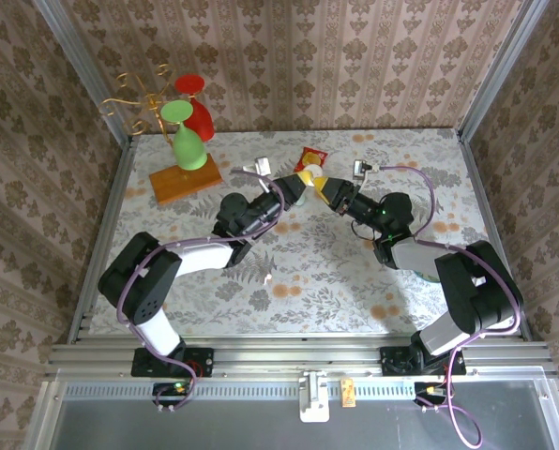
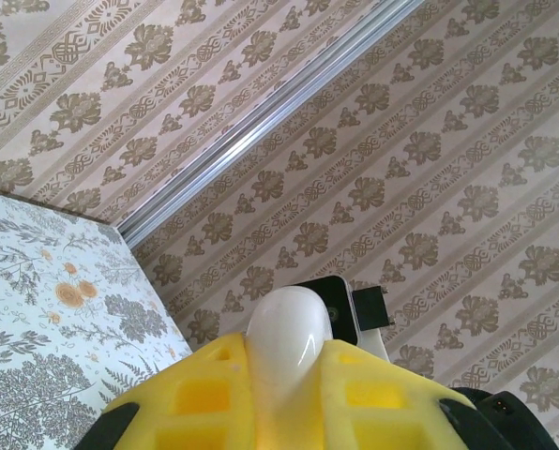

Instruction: Insert wireless bluetooth earbuds into charging case

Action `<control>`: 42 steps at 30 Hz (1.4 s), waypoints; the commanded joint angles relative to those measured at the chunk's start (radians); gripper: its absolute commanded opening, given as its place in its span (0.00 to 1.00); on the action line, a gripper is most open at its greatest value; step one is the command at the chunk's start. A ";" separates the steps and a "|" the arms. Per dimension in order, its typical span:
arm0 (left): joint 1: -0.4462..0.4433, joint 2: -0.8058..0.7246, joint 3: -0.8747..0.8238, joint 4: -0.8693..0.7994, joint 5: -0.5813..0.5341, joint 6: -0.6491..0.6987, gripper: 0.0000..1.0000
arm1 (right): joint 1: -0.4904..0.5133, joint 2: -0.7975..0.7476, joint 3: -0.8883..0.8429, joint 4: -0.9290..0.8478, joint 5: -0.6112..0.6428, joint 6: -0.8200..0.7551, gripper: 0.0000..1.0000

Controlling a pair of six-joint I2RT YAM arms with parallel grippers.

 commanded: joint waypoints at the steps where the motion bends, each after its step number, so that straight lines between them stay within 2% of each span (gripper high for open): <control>1: -0.018 -0.039 0.003 0.065 0.008 -0.003 0.08 | 0.010 0.007 0.020 0.002 0.012 -0.013 0.23; 3: -0.018 -0.044 -0.004 0.066 0.009 -0.001 0.09 | 0.006 0.000 0.018 -0.003 0.010 -0.024 0.20; 5: -0.019 -0.051 -0.012 0.066 0.007 0.015 0.14 | 0.002 -0.008 0.018 -0.022 0.006 -0.042 0.18; 6: -0.017 -0.053 -0.015 0.066 0.012 0.028 0.22 | 0.002 -0.013 0.020 -0.036 0.003 -0.058 0.18; 8: -0.011 -0.056 -0.020 0.066 0.026 0.073 0.50 | -0.002 -0.033 0.021 -0.094 -0.010 -0.120 0.17; 9: -0.006 -0.057 -0.024 0.066 0.034 0.096 0.58 | -0.001 -0.046 0.027 -0.137 -0.024 -0.162 0.17; 11: 0.007 -0.067 -0.036 0.065 0.068 0.185 0.74 | -0.002 -0.094 0.045 -0.303 -0.051 -0.304 0.17; 15: 0.039 -0.078 -0.066 0.060 0.217 0.432 0.86 | 0.002 -0.205 0.111 -0.767 -0.035 -0.671 0.17; 18: 0.054 -0.082 -0.097 0.057 0.276 0.528 0.88 | -0.001 -0.247 0.153 -1.012 0.020 -0.879 0.17; 23: 0.087 -0.117 -0.156 0.043 0.339 0.626 0.87 | -0.001 -0.304 0.236 -1.311 0.001 -1.132 0.13; 28: 0.109 -0.196 -0.182 -0.132 0.416 0.784 0.87 | 0.004 -0.332 0.322 -1.550 0.004 -1.305 0.09; 32: 0.122 -0.250 -0.185 -0.263 0.528 0.880 0.86 | 0.027 -0.351 0.378 -1.676 -0.001 -1.409 0.06; 36: 0.121 -0.279 -0.179 -0.340 0.607 0.900 0.81 | 0.073 -0.357 0.435 -1.767 -0.002 -1.492 0.06; 42: 0.104 -0.312 -0.185 -0.361 0.652 0.901 0.72 | 0.138 -0.351 0.474 -1.763 -0.032 -1.526 0.07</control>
